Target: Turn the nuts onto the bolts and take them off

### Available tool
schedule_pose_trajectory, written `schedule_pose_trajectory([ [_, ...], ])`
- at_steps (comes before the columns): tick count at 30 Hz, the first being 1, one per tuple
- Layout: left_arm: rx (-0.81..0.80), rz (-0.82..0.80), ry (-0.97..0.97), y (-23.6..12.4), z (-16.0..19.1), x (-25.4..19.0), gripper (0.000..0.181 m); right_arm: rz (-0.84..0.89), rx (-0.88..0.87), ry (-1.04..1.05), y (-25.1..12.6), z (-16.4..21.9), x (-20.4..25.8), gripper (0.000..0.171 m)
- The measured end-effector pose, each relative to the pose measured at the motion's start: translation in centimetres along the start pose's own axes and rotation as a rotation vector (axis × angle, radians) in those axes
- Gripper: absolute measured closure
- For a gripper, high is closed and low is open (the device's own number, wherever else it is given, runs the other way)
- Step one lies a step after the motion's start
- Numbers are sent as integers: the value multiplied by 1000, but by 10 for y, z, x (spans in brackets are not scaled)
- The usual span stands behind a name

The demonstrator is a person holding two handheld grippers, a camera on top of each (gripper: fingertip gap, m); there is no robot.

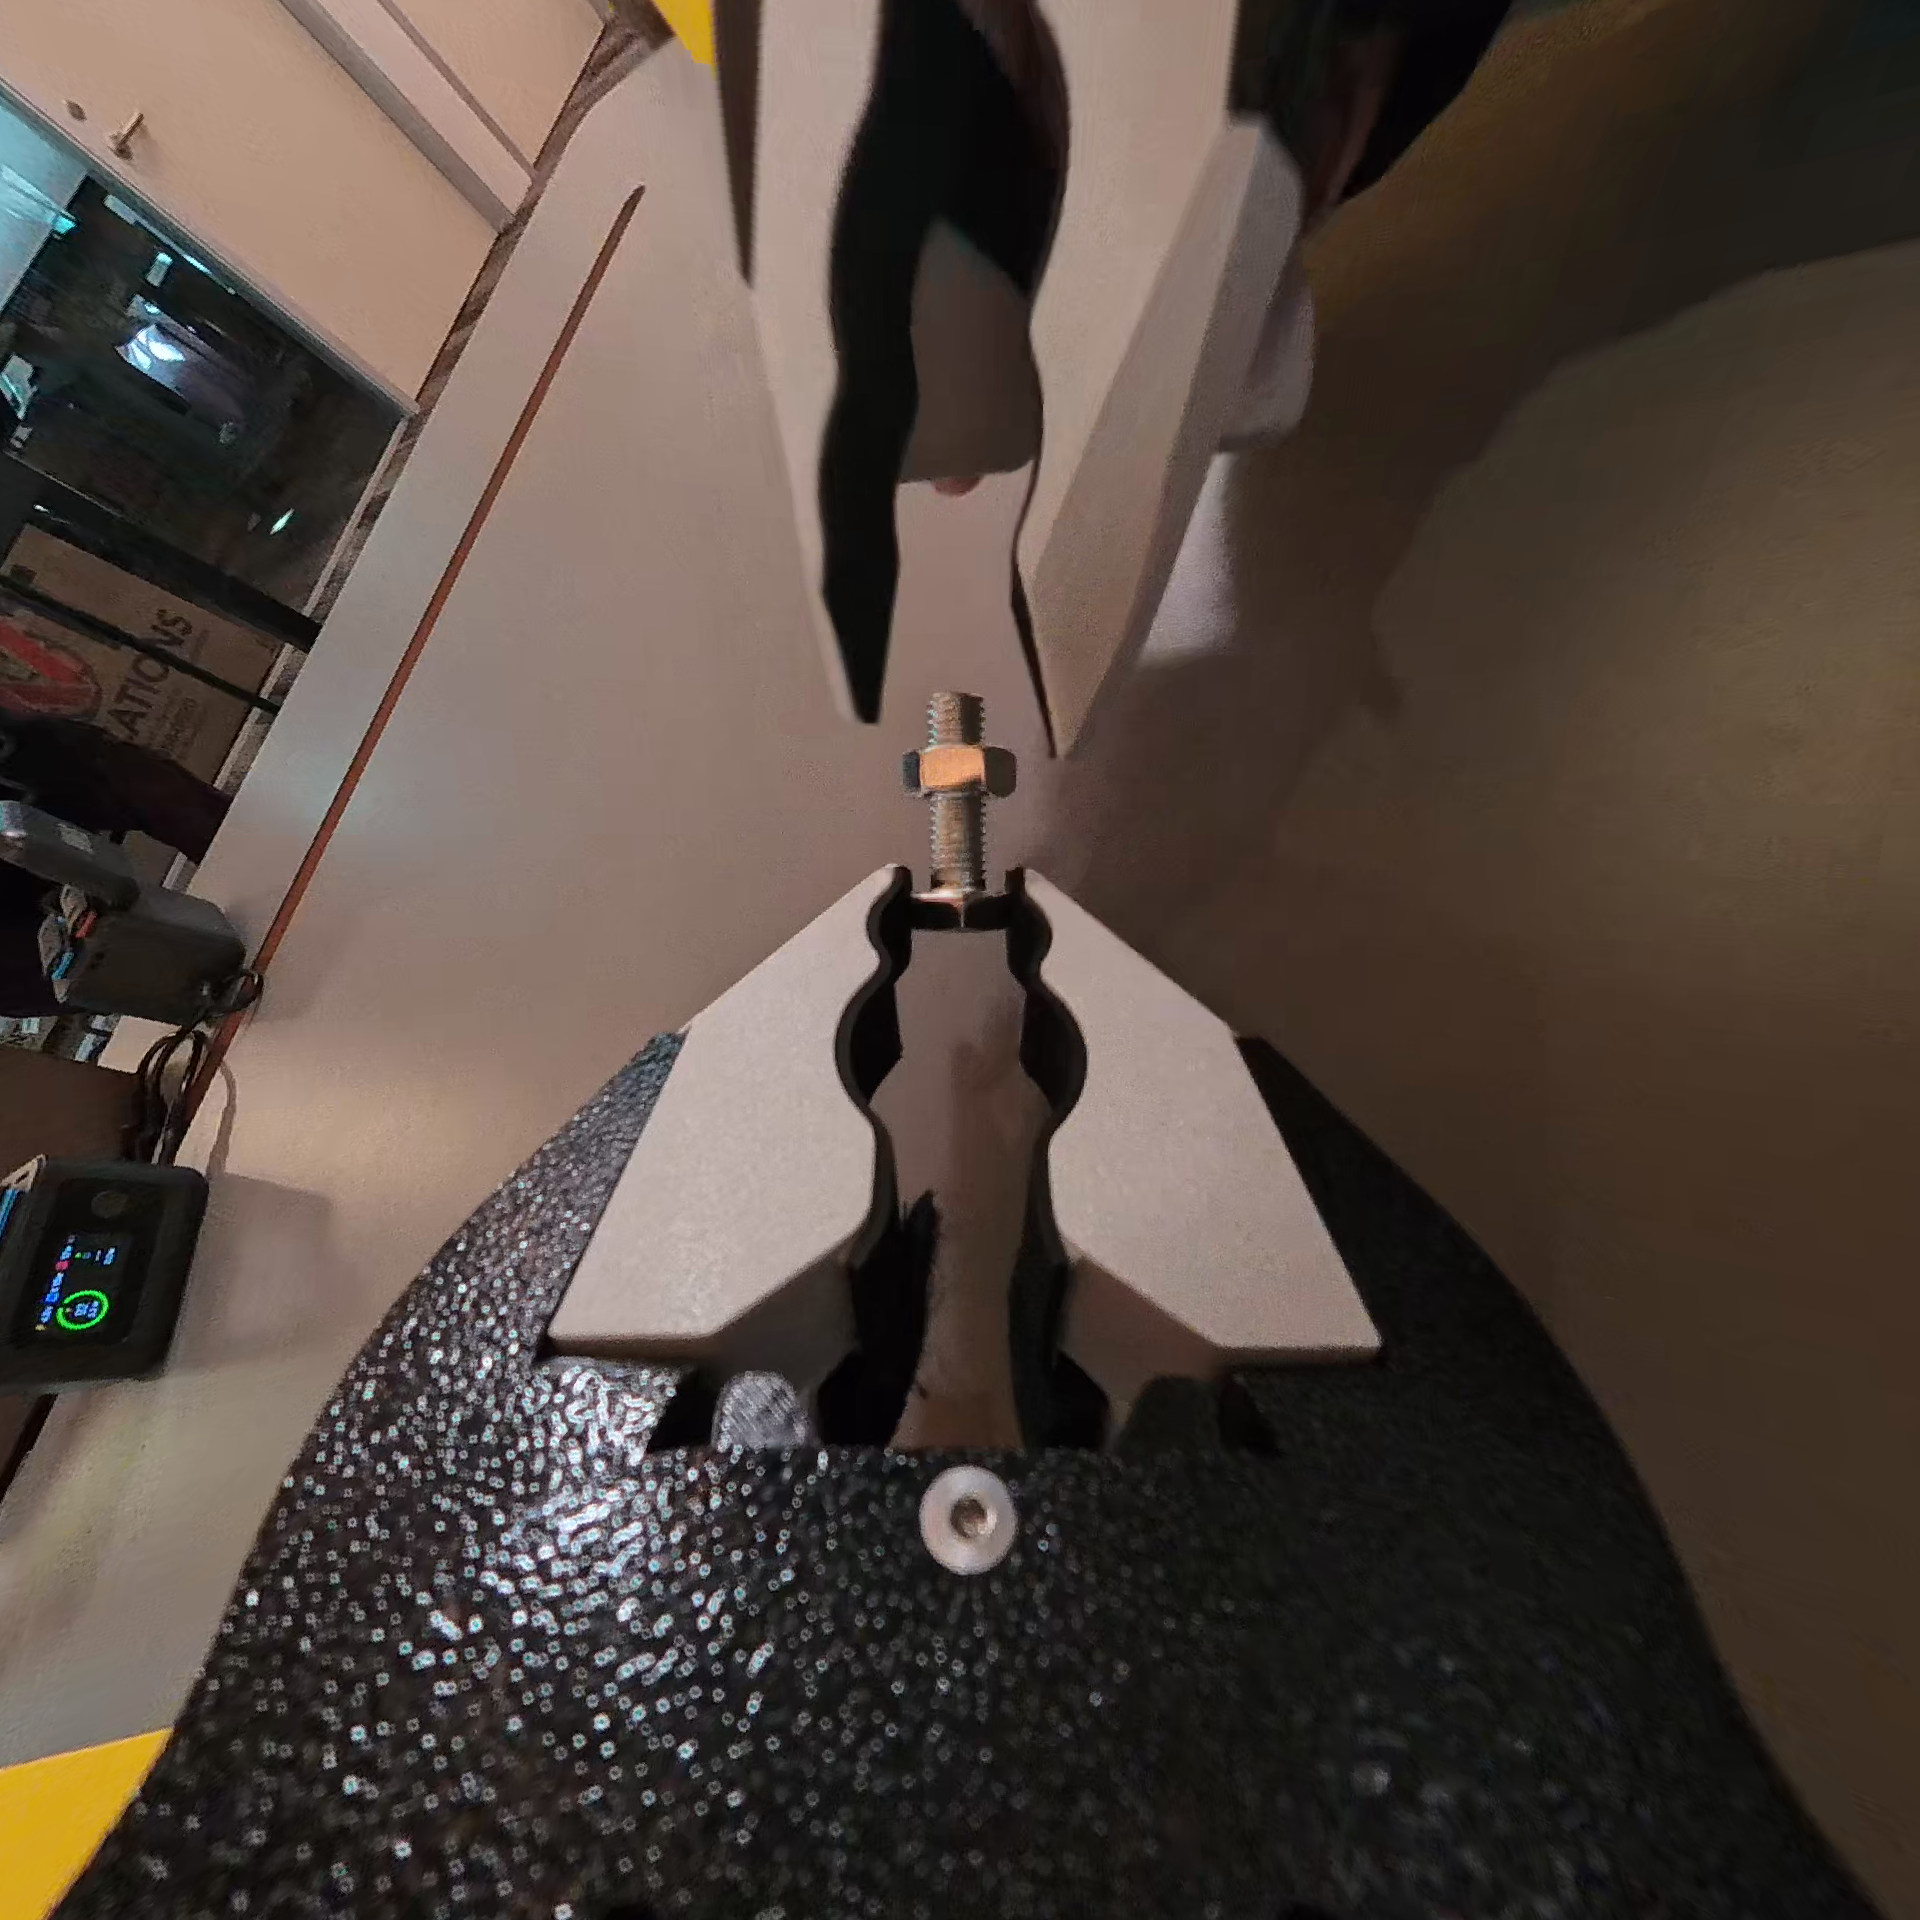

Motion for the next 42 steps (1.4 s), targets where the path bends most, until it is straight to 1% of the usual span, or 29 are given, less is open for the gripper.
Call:
schedule_pose_trajectory([
  [2, 2, -2, 3, 0, 0, 0, 165, -34, 61, 55, 5, 13, -2, 130],
  [5, 5, -2, 8, 0, 0, 0, 165, -96, 44, 11, 13, 5, 14, 124],
  [7, 1, -3, 7, 0, 0, 0, 164, -70, -35, -81, 11, -12, 22, 121],
  [8, 5, -2, 4, 0, 0, 0, 164, -114, -115, -145, 4, -23, 36, 131],
  [9, 6, -1, 4, 0, 0, 0, 165, -154, -200, -184, -4, -34, 47, 133],
  [10, 4, -1, 3, 0, 0, 1, 165, -138, -241, -185, -9, -39, 46, 134],
  [11, 3, -2, 2, 0, 0, 1, 165, -87, -210, -149, -9, -35, 34, 134],
  [13, 3, -3, 2, 0, 0, 1, 165, -29, -47, -35, -2, -10, 9, 131],
  [15, 4, -6, 4, 0, 0, 1, 165, -43, 58, 62, 4, 11, -1, 126],
  [17, 4, -5, 7, 0, 0, 1, 165, -71, 78, 75, 9, 14, 2, 126],
  [19, 7, -4, 9, 0, 0, 1, 165, -85, 27, -1, 11, 1, 14, 126],
  [20, 5, -5, 11, 0, -1, 1, 165, -76, -18, -52, 9, -9, 19, 119],
  [21, 6, -6, 10, 0, 0, 1, 164, -96, -83, -123, 4, -20, 30, 127],
  [22, 8, -5, 10, 0, 0, 1, 165, -127, -162, -185, -3, -31, 42, 130],
  [23, 8, -4, 9, 0, 0, 1, 165, -105, -226, -208, -10, -39, 44, 131],
  [24, 7, -4, 7, 0, 0, 1, 165, -36, -232, -189, -12, -40, 33, 135],
  [25, 6, -5, 5, 0, 0, 1, 164, 32, -167, -146, -10, -30, 17, 134],
  [26, 6, -6, 5, 0, 0, 1, 164, 61, -66, -94, -5, -15, 5, 133],
  [27, 6, -6, 5, 0, 0, 1, 164, 54, 21, -38, 0, -1, -1, 131],
  [29, 6, -7, 6, 0, 0, 1, 165, -28, 86, 42, 8, 13, 2, 127],
  [31, 7, -5, 5, 0, 0, 1, 165, -90, 86, 44, 13, 10, 12, 127],
  [33, 1, -1, 0, -1, 0, 1, 165, -47, 37, -40, 12, -2, 17, 120],
  [34, -4, 0, 6, -1, -1, 1, 164, -29, -24, -105, 7, -12, 22, 121],
  [35, 4, 0, 0, -1, 0, 1, 164, -40, -105, -170, 0, -23, 31, 135],
  [36, 7, 1, 1, -1, 0, 1, 165, -24, -168, -196, -7, -31, 34, 139],
  [37, 6, -1, 1, -1, 0, 1, 164, 16, -170, -184, -10, -32, 28, 140],
  [39, 2, -1, -3, -1, 0, 1, 164, 20, -50, -80, -6, -14, 12, 135],
  [42, 4, -2, 0, -1, 0, 1, 165, -70, 90, 80, 5, 12, 7, 128],
])
Point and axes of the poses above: each gripper's, where its closed fingertips meet, y out along the fingers, z out of its underside, x = y × z across the jaws, the point moved 1 cm from there along -y, back along the fingers, and after that the axes turned 14 degrees about x, right-handed, at the moved point
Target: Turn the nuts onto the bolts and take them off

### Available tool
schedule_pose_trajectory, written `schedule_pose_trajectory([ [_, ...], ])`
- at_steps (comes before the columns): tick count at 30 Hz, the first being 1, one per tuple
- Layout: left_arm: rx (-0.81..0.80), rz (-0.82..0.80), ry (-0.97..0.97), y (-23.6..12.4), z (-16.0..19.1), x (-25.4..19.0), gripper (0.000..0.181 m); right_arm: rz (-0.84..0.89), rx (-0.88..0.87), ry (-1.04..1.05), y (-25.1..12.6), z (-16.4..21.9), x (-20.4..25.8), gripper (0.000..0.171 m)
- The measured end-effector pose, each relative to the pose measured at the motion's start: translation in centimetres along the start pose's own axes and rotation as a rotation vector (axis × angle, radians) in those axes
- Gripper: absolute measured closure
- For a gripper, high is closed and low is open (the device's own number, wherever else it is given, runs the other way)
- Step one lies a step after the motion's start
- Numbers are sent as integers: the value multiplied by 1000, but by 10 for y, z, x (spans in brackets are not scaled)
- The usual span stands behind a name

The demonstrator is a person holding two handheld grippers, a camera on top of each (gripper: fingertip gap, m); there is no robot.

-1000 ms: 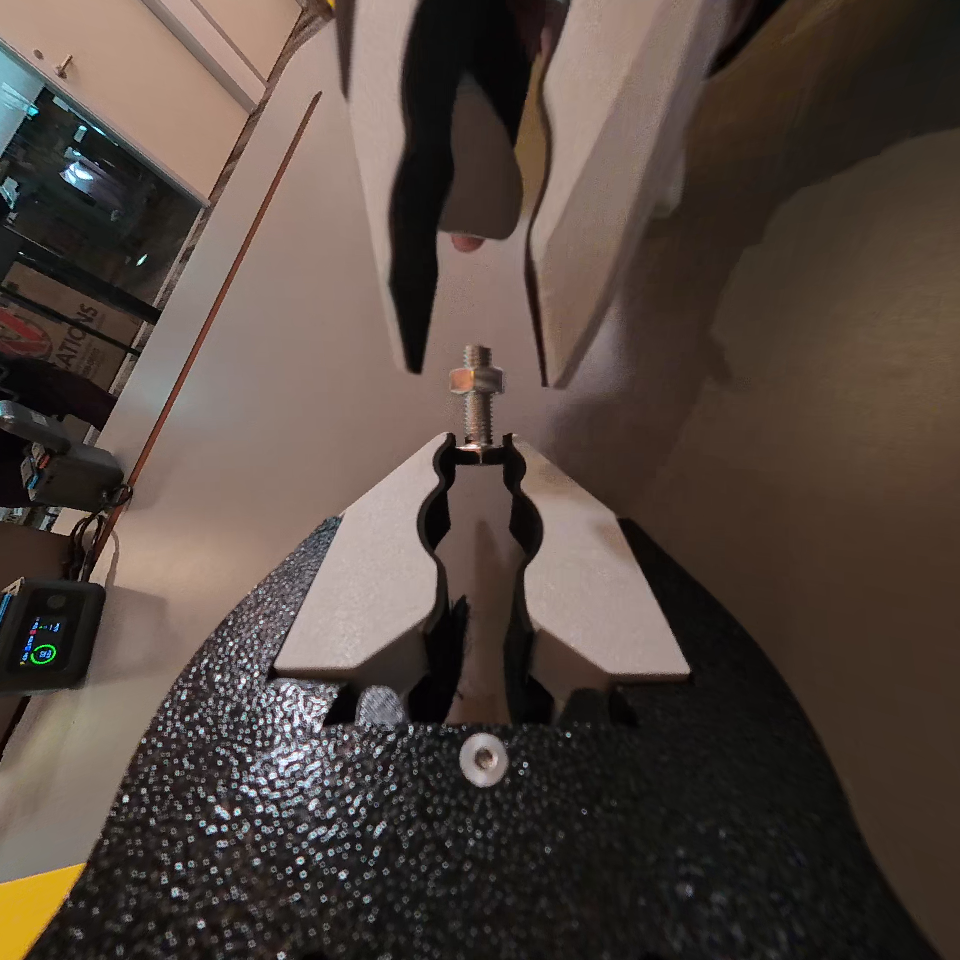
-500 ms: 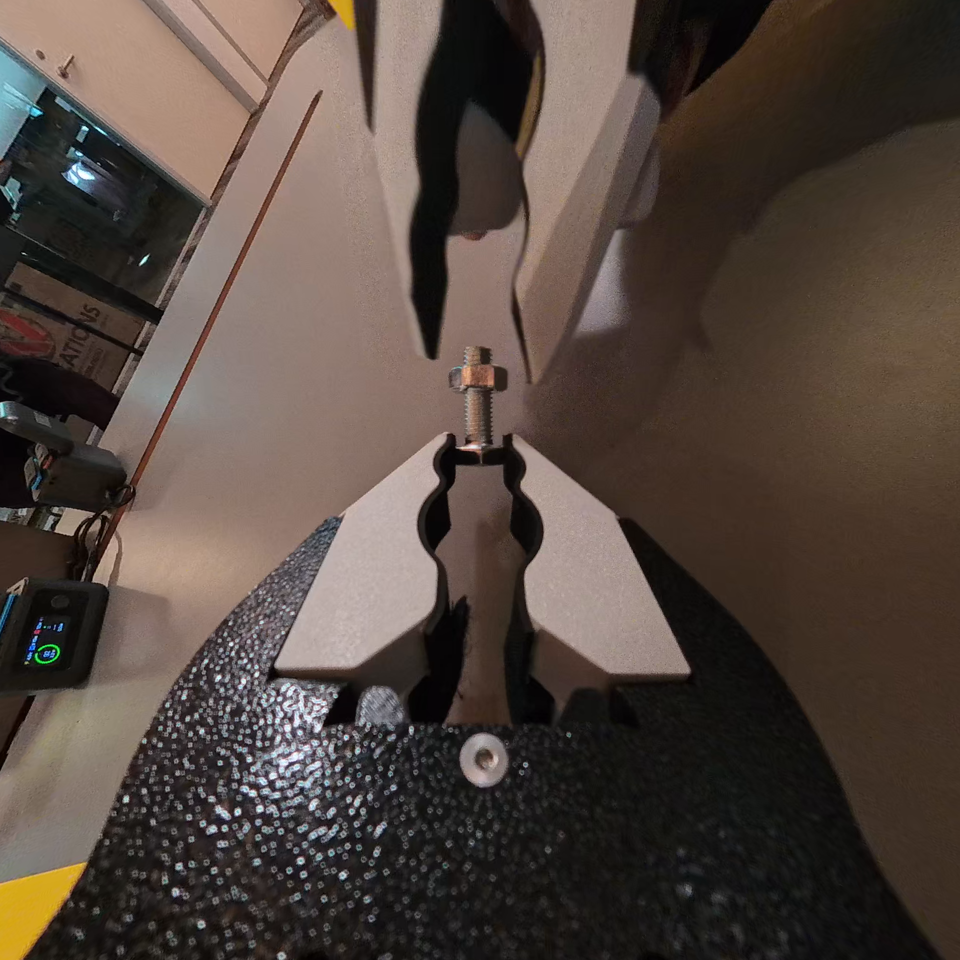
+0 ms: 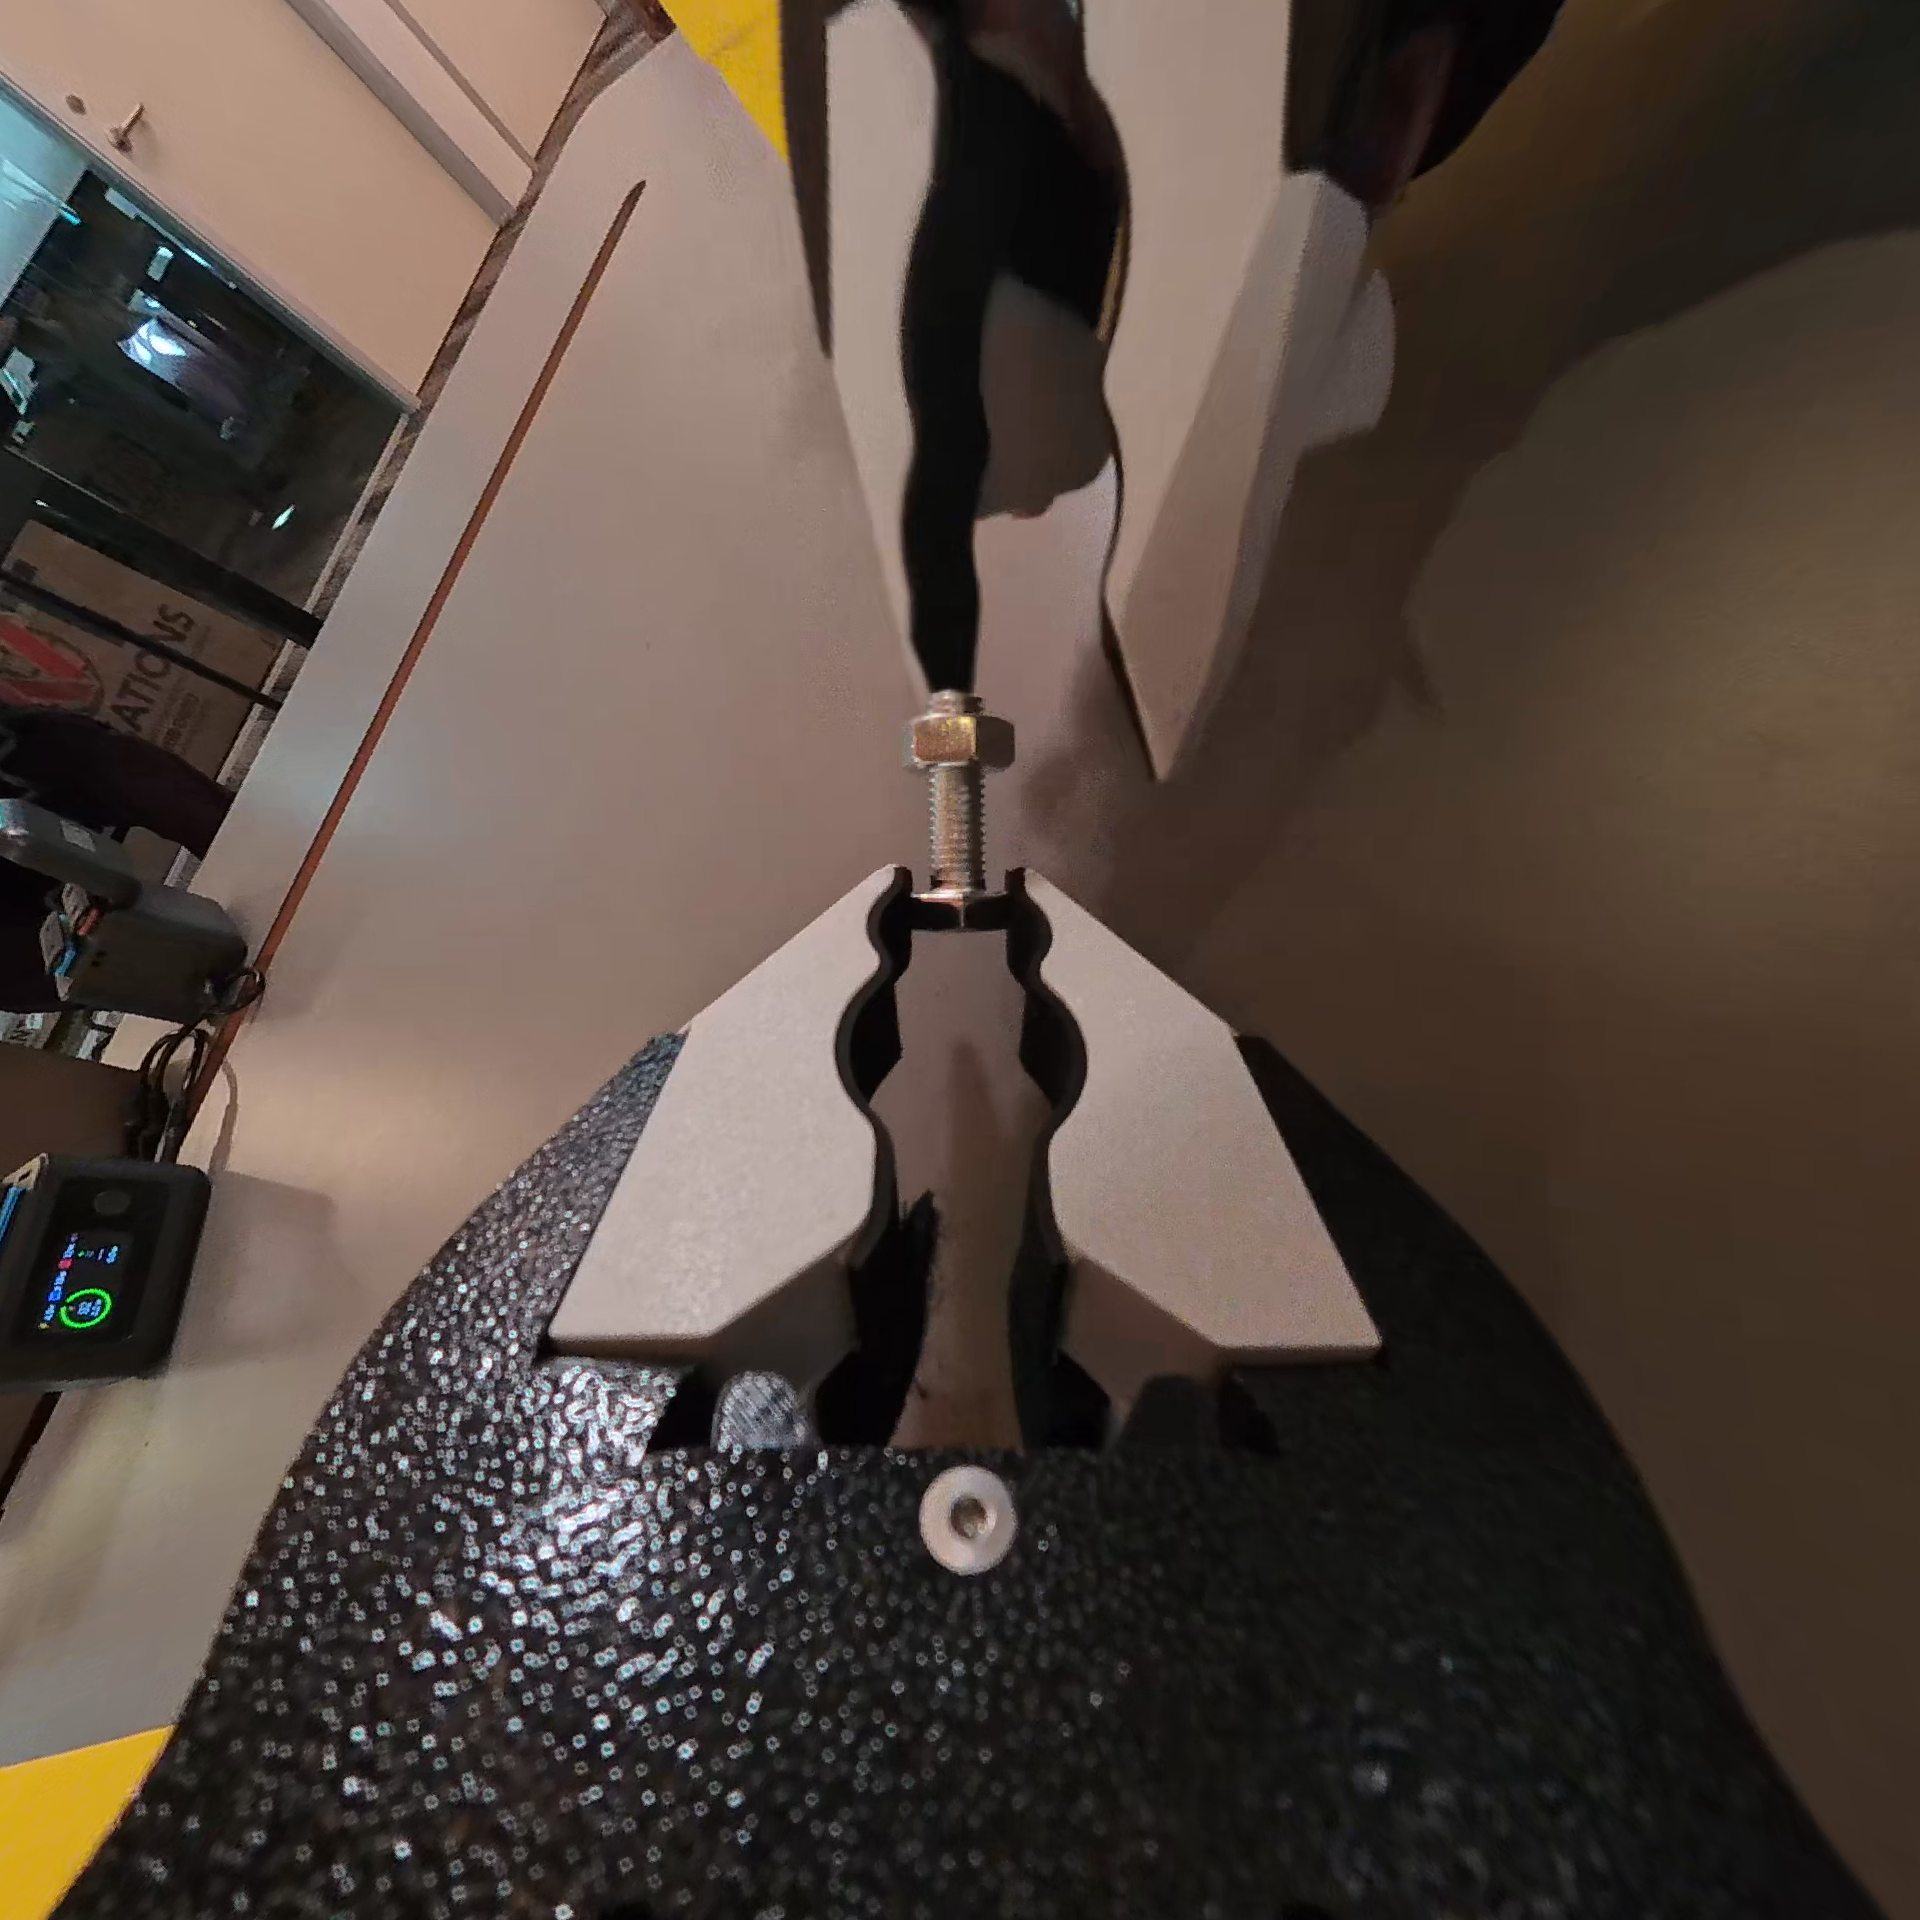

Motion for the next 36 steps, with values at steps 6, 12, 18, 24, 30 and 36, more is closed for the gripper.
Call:
schedule_pose_trajectory([
  [6, 3, -2, 4, 0, 0, -1, 164, 12, -160, -195, -5, -31, 25, 131],
  [12, 5, -4, 5, -1, 0, -1, 165, 4, -42, 35, -7, -5, -3, 131],
  [18, 7, -4, 10, -1, 0, -2, 165, -75, -84, 11, 2, -23, 17, 108],
  [24, 8, -5, 9, -1, 1, -2, 165, -3, -149, -29, -18, -24, 9, 119],
  [30, 8, -7, 2, -1, 1, -1, 165, -54, -36, -28, 3, -10, 13, 115],
  [36, 4, 4, -4, -1, 1, -1, 165, -64, -218, -65, -25, -29, 18, 125],
])
Point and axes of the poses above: each gripper's, where its closed fingertips meet, y out along the fingers, z out of its underside, x = y × z across the jaws, the point moved 1 cm from there along -y, back along the fingers, and after that the axes turned 14 degrees about x, right-handed, at the moved point
